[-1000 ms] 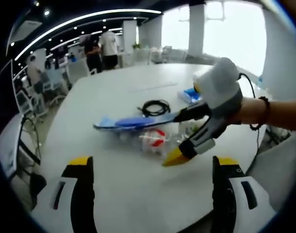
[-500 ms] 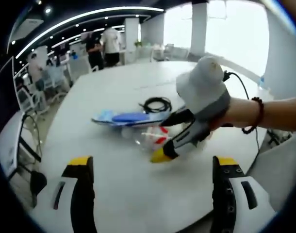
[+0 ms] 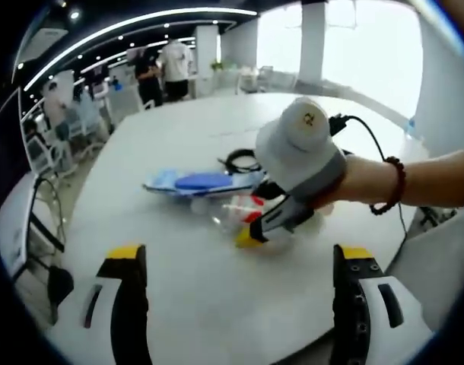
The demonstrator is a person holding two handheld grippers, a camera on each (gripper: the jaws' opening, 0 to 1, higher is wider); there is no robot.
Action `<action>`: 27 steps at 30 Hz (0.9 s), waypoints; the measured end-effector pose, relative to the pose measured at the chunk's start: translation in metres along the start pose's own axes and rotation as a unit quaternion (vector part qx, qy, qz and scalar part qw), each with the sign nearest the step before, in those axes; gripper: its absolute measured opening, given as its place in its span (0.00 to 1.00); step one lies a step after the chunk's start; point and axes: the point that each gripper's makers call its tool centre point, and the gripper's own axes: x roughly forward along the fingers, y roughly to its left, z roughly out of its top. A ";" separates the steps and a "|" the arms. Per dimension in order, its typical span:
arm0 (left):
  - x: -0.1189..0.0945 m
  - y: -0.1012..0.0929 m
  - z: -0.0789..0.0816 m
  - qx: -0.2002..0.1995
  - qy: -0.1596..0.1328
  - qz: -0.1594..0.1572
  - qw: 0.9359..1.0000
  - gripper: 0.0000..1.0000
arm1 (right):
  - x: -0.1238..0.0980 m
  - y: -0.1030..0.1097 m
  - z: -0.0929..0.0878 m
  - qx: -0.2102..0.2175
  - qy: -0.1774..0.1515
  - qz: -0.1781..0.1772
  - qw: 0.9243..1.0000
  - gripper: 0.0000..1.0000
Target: Arrange the tabletop items into an orderly group along one side of the table until the central work area is clear of visible clutter.
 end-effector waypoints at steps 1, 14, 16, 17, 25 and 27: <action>0.000 0.000 0.000 0.000 0.000 0.000 1.000 0.99 | 0.000 0.000 -0.003 0.010 0.005 0.003 1.000 0.49; -0.001 0.003 0.001 -0.010 -0.004 0.003 1.000 0.99 | -0.002 0.000 0.003 0.006 -0.011 0.002 1.000 0.45; -0.001 0.004 0.001 -0.011 -0.003 0.005 1.000 0.99 | -0.005 -0.001 0.010 -0.001 -0.027 0.002 1.000 0.42; -0.001 0.005 0.000 -0.011 -0.002 0.006 1.000 0.99 | -0.008 0.001 0.021 0.000 -0.050 0.006 0.999 0.40; 0.000 0.005 -0.002 -0.008 0.003 0.007 1.000 0.99 | -0.012 0.006 0.018 -0.021 -0.044 0.009 0.999 0.36; 0.000 0.005 -0.002 -0.009 0.003 0.008 1.000 0.99 | -0.015 0.008 0.019 -0.030 -0.045 0.007 0.999 0.36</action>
